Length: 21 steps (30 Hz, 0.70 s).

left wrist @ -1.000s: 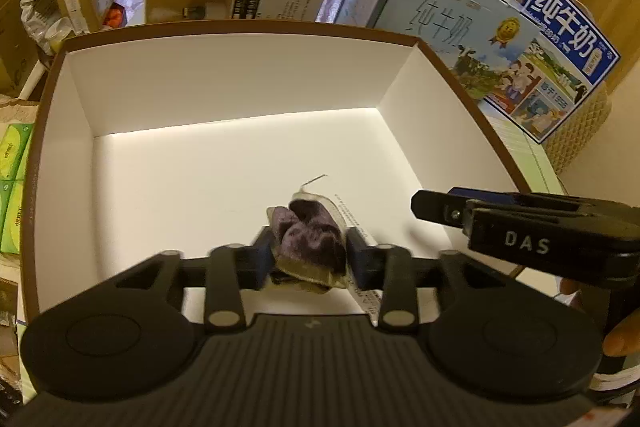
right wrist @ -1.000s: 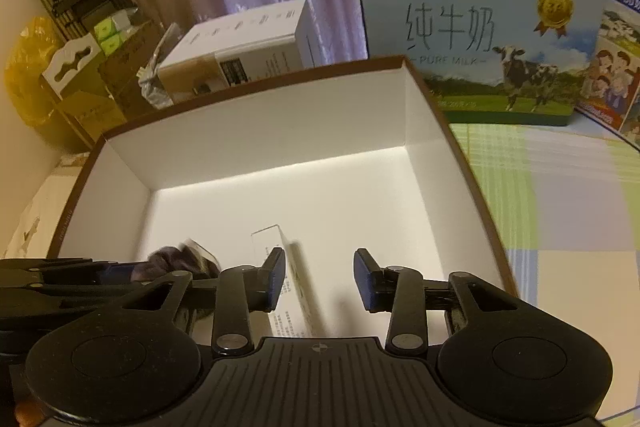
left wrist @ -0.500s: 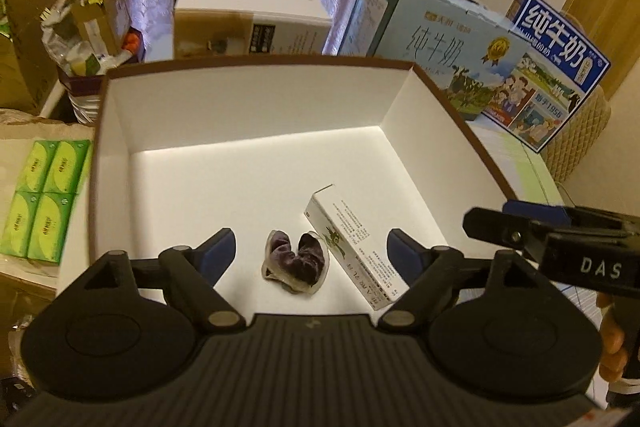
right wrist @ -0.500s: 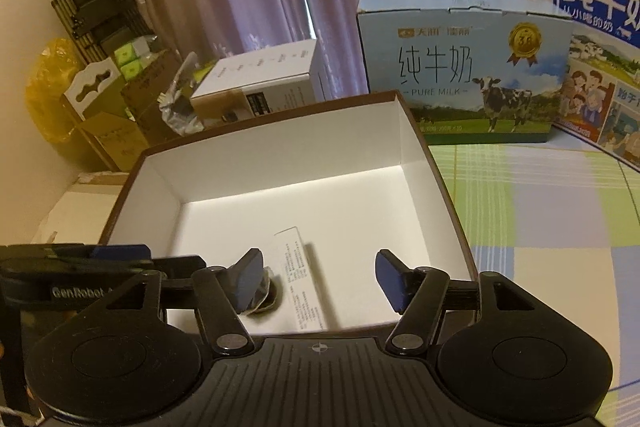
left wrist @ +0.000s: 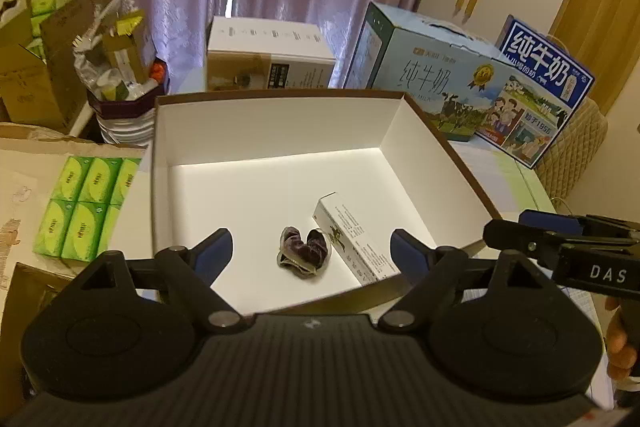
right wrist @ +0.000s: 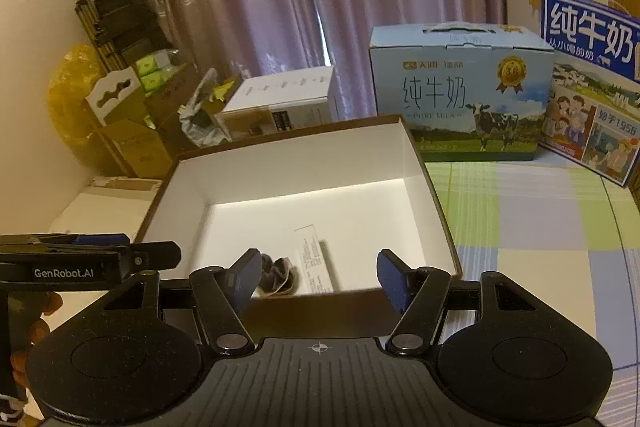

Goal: Organize objects
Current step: 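Withdraw both tools from the box back toward the table items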

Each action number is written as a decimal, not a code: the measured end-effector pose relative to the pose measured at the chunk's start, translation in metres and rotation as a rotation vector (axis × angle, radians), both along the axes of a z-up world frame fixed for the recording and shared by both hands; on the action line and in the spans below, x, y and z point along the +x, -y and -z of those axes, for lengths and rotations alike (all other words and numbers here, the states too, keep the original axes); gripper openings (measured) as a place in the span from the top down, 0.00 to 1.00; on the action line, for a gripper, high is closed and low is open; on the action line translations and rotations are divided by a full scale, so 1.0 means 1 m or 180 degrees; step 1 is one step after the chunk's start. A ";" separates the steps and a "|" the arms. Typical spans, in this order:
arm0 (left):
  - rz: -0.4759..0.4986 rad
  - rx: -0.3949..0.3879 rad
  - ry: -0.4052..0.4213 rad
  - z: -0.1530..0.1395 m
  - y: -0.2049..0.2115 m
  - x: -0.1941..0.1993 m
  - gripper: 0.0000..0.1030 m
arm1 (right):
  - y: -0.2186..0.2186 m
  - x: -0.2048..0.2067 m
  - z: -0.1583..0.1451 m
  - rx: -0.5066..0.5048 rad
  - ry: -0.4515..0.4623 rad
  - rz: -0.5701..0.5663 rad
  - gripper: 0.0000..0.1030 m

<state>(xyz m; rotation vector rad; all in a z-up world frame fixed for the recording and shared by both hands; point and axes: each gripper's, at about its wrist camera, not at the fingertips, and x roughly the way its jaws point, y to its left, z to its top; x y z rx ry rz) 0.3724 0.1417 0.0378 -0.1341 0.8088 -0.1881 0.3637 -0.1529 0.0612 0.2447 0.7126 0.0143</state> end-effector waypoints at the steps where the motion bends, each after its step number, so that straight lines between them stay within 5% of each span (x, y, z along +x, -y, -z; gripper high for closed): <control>1: -0.0015 0.0008 0.0017 -0.002 0.000 -0.006 0.19 | 0.000 -0.004 -0.002 -0.0016 0.0016 -0.0009 0.41; 21: -0.0261 0.0081 0.0048 -0.019 0.017 -0.095 0.19 | 0.015 -0.088 -0.013 -0.0028 0.0073 -0.0215 0.41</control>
